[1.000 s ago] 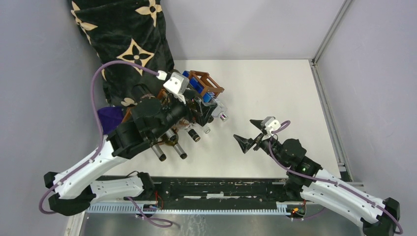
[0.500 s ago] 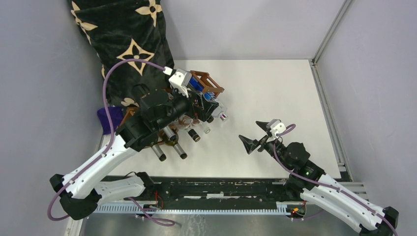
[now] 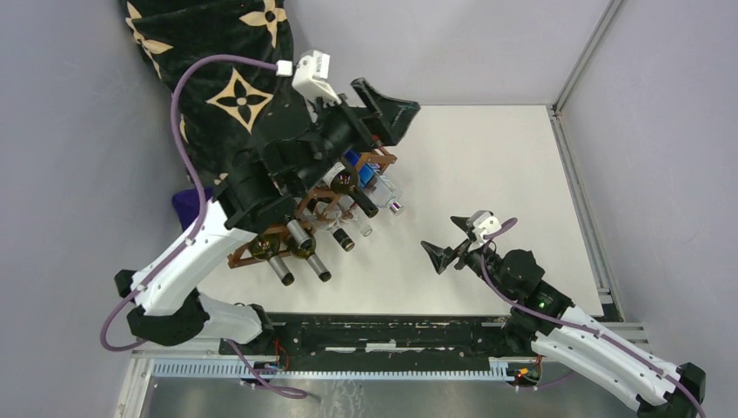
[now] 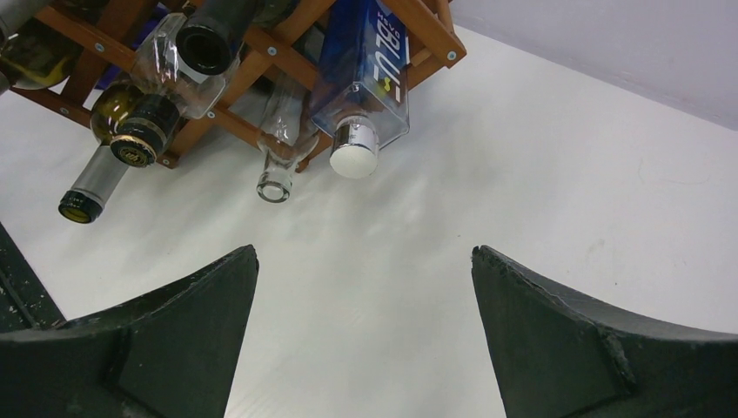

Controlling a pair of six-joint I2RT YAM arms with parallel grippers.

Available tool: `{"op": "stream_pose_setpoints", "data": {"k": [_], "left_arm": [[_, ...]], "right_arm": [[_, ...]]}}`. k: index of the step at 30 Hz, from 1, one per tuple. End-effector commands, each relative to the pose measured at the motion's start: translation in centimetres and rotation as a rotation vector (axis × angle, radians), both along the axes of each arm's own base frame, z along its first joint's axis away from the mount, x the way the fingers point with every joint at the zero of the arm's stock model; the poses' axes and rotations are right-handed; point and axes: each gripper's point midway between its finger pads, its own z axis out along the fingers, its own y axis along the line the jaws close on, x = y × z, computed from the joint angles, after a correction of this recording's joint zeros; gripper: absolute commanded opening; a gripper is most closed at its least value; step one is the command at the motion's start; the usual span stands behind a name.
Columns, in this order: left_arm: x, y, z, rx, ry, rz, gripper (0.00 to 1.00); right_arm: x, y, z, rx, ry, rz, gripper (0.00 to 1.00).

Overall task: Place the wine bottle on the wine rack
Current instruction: Reset both arms

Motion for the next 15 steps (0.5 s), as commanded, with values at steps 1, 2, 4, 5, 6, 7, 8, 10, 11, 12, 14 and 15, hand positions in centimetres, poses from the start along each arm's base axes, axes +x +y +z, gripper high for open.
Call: {"op": "stream_pose_setpoints", "data": {"k": [1, 2, 4, 5, 6, 7, 8, 10, 11, 12, 14, 15], "left_arm": [[-1.8, -1.7, 3.4, -0.061, 0.032, 0.102, 1.0], [-2.6, -2.4, 3.8, -0.058, 0.028, 0.094, 1.0], [-2.9, -2.8, 4.8, -0.075, 0.021, 0.094, 1.0], [-3.0, -2.8, 5.2, -0.084, 0.018, 0.094, 1.0], [-3.0, -2.8, 5.8, -0.094, 0.01, 0.092, 1.0], [-3.1, -2.7, 6.3, -0.104, -0.001, 0.087, 1.0], [-3.3, -2.6, 6.9, -0.115, -0.012, 0.08, 1.0], [-3.7, -2.6, 7.8, -0.133, -0.032, 0.058, 1.0], [-3.8, -2.6, 8.2, -0.141, -0.043, 0.049, 1.0], [-3.8, -2.5, 8.4, -0.141, -0.052, 0.051, 1.0], [-3.7, -2.1, 8.6, -0.143, -0.056, 0.066, 1.0], [-3.8, -2.2, 8.7, -0.144, -0.061, 0.061, 1.0]], "right_arm": [[0.3, 0.4, 2.6, 0.029, -0.025, 0.004, 0.98], [0.4, 0.5, 2.7, 0.025, -0.024, 0.005, 0.98], [0.6, 0.6, 2.9, 0.015, -0.023, 0.003, 0.98], [0.7, 0.7, 2.9, 0.01, -0.021, 0.0, 0.98], [0.8, 0.8, 3.0, 0.006, -0.02, -0.002, 0.98], [0.9, 0.8, 3.0, 0.005, -0.018, -0.006, 0.98], [1.0, 0.8, 3.0, 0.006, -0.015, -0.009, 0.98], [1.2, 0.9, 2.9, 0.01, -0.01, -0.014, 0.98], [1.2, 0.9, 2.9, 0.011, -0.008, -0.014, 0.98], [1.3, 1.0, 2.8, 0.01, -0.005, -0.016, 0.98], [1.3, 1.1, 2.8, 0.008, -0.003, -0.013, 0.98], [1.3, 1.1, 2.8, 0.005, -0.004, -0.013, 0.98]]}}
